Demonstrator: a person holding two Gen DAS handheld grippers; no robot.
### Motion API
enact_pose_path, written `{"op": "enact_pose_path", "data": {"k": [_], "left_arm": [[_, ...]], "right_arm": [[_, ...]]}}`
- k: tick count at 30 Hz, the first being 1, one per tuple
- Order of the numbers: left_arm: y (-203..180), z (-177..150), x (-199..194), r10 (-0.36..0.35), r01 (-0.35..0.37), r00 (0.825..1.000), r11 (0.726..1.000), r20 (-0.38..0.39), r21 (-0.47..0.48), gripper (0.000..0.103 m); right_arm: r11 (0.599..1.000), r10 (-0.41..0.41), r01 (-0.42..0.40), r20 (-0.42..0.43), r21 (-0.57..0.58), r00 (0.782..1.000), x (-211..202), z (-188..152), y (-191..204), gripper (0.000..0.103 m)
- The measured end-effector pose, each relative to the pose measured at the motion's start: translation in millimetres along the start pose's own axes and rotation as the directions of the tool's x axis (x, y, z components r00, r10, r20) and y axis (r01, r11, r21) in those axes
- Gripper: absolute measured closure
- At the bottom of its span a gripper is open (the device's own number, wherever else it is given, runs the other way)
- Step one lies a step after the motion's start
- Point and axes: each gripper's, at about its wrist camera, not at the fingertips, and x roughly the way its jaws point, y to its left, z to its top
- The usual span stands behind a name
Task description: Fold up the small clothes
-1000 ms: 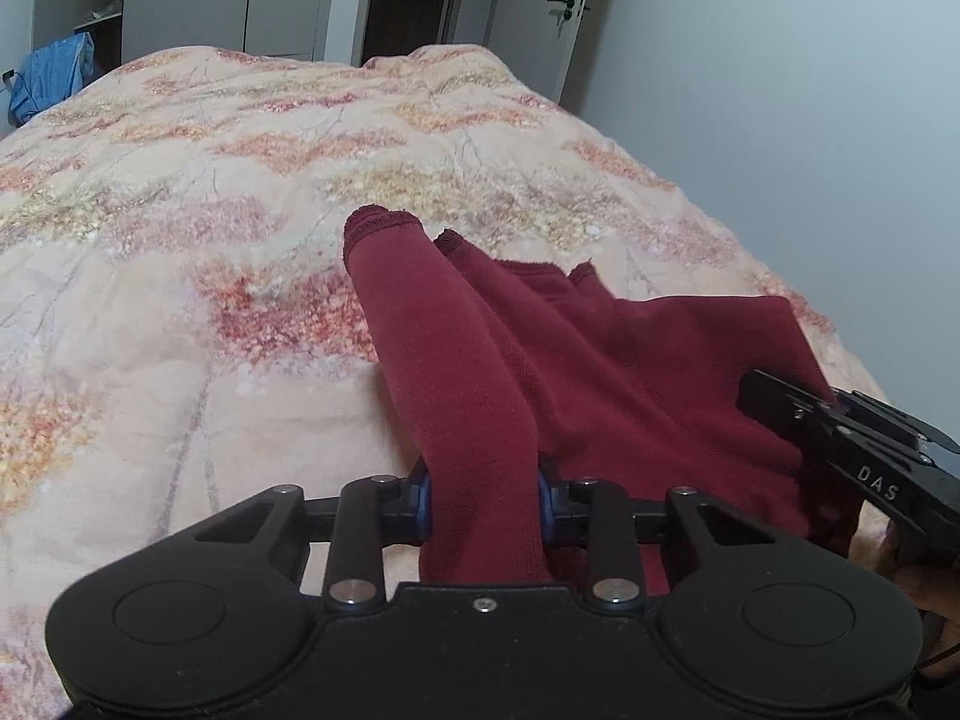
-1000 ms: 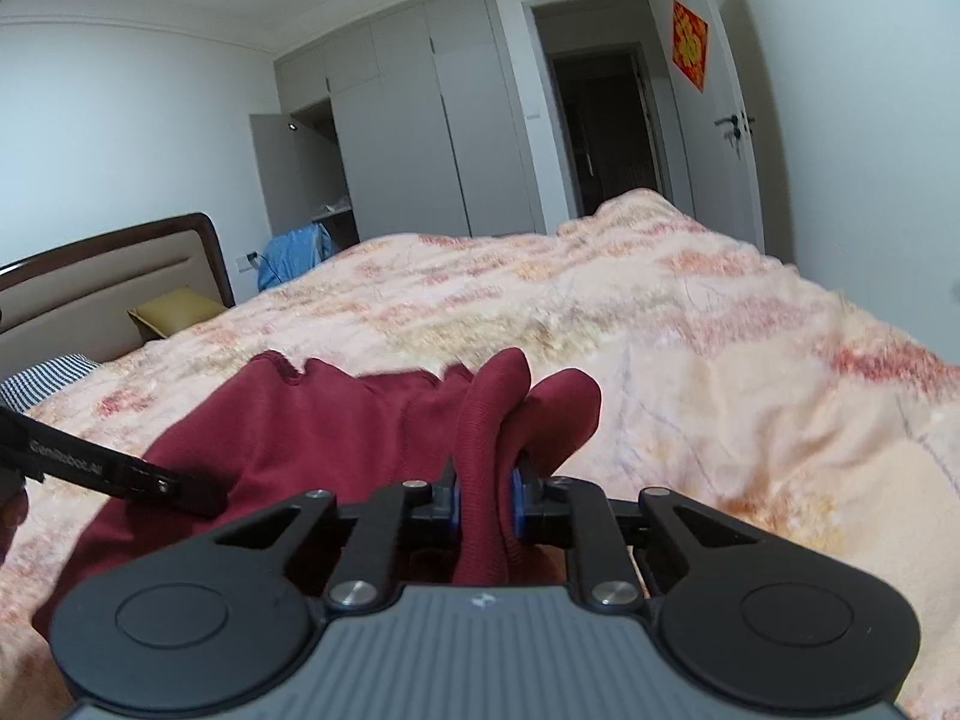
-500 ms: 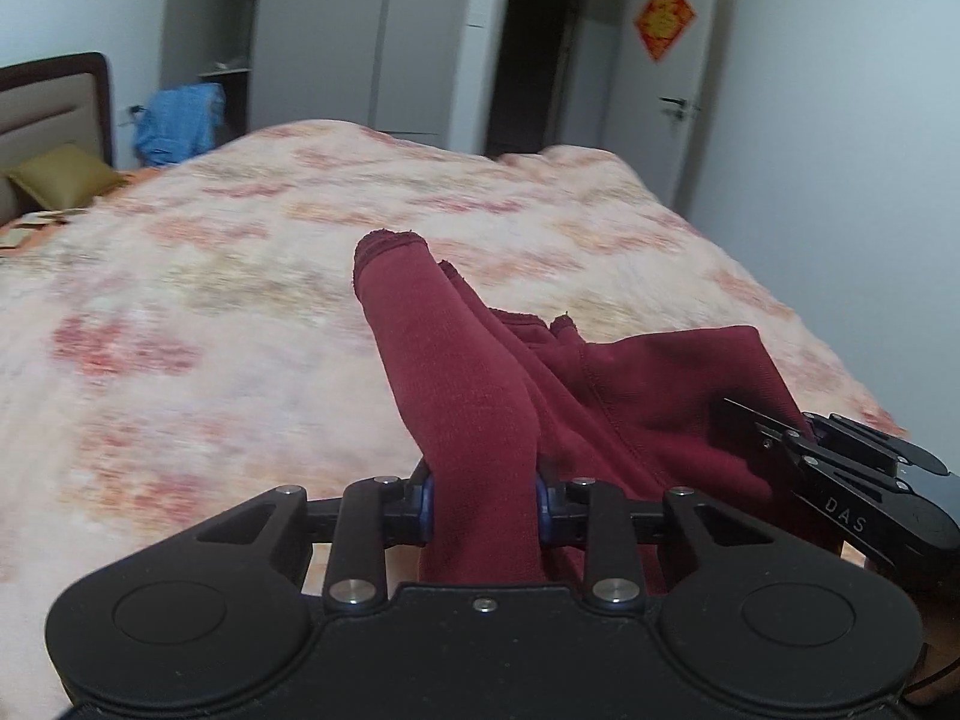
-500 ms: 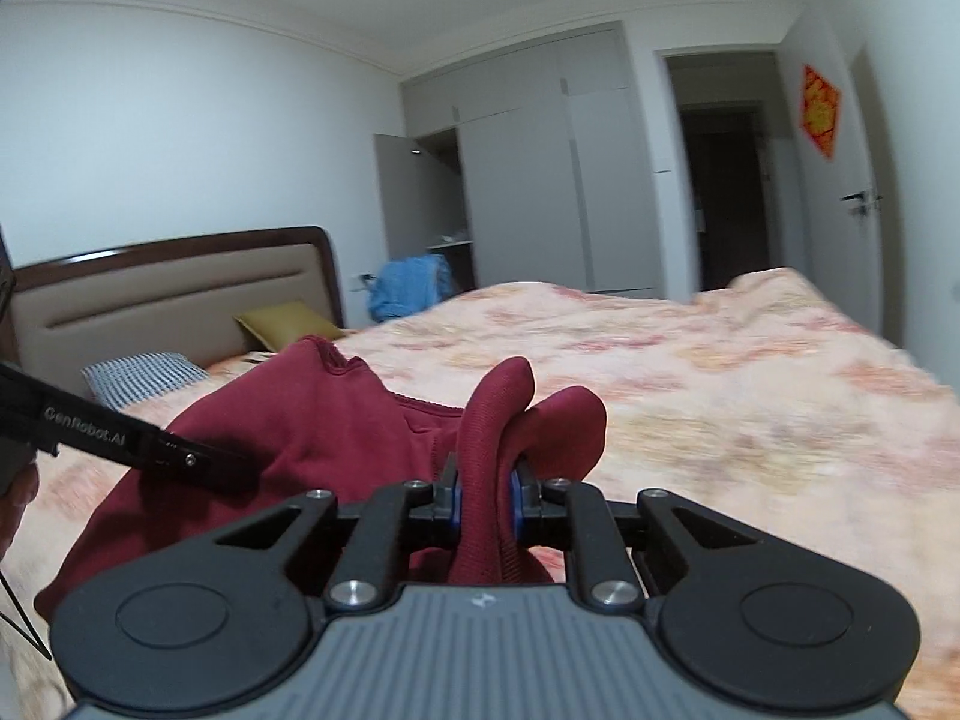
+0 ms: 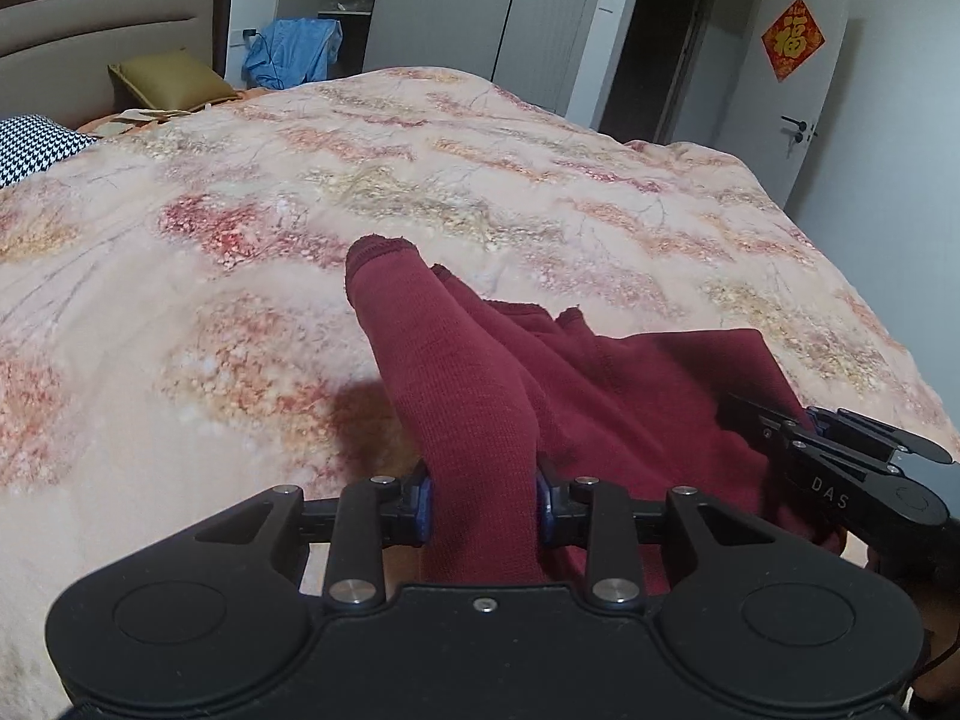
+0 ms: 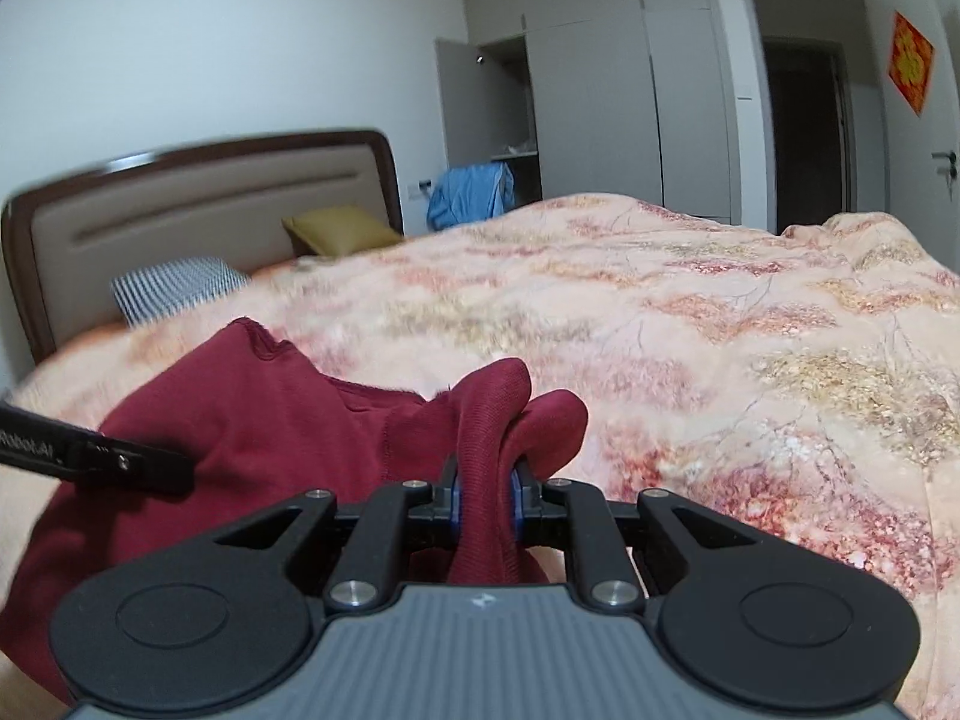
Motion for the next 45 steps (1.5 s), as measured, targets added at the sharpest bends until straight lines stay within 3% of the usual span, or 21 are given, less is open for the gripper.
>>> {"op": "enact_pose_path", "data": {"k": [7,9,13,15,17,20,24,31,39,45], "left_arm": [[5.0,-1.3,11.1,0.002,-0.002,1.000,1.000,-0.015,-0.026,0.058],[5.4,-1.4,13.4,0.013,-0.014,1.000,1.000,-0.026,-0.027,0.052],[6.7,-2.2,8.0,0.034,-0.035,0.999,0.998,-0.022,-0.044,0.030],[8.3,-3.0,-2.7,0.045,-0.044,0.999,0.997,0.012,-0.061,0.021],[9.3,-3.8,-17.7,0.057,-0.052,0.997,0.995,0.054,-0.088,0.012],[9.0,-4.6,-45.0,0.064,-0.050,0.992,0.991,0.107,-0.126,0.004],[-1.0,-6.1,-86.4,0.095,-0.074,0.981,0.990,0.171,-0.124,0.001],[-27.0,-30.3,-158.3,0.137,-0.122,0.956,0.990,0.260,-0.073,0.001],[-46.8,-80.7,-226.6,0.183,-0.173,0.926,0.983,0.329,-0.059,0.001],[-53.6,-113.3,-259.9,0.200,-0.194,0.909,0.980,0.365,-0.055,0.001]], "right_arm": [[0.999,-0.034,0.035,-0.037,0.015,0.999,5.0,-9.6,-5.9,0.076],[0.999,-0.046,0.047,-0.047,0.022,0.998,5.7,-9.9,-7.0,0.065],[0.996,-0.071,0.073,-0.055,0.042,0.996,4.0,-8.8,-11.3,0.048],[0.995,-0.081,0.084,-0.052,0.056,0.995,-1.4,-6.0,-13.0,0.034],[0.993,-0.085,0.089,-0.045,0.081,0.995,-11.6,-2.4,-13.2,0.028],[0.987,-0.073,0.071,0.008,0.143,0.997,-35.0,6.2,-12.5,0.010],[0.988,-0.050,0.036,0.089,0.151,0.995,-75.8,20.6,-1.4,0.000],[0.995,-0.025,0.003,0.216,0.101,0.976,-154.6,32.1,29.9,0.000],[1.000,0.006,-0.005,0.323,-0.002,0.946,-239.8,5.1,66.2,0.000],[1.000,-0.012,0.015,0.374,-0.006,0.927,-289.7,-15.5,77.8,0.000]]}}
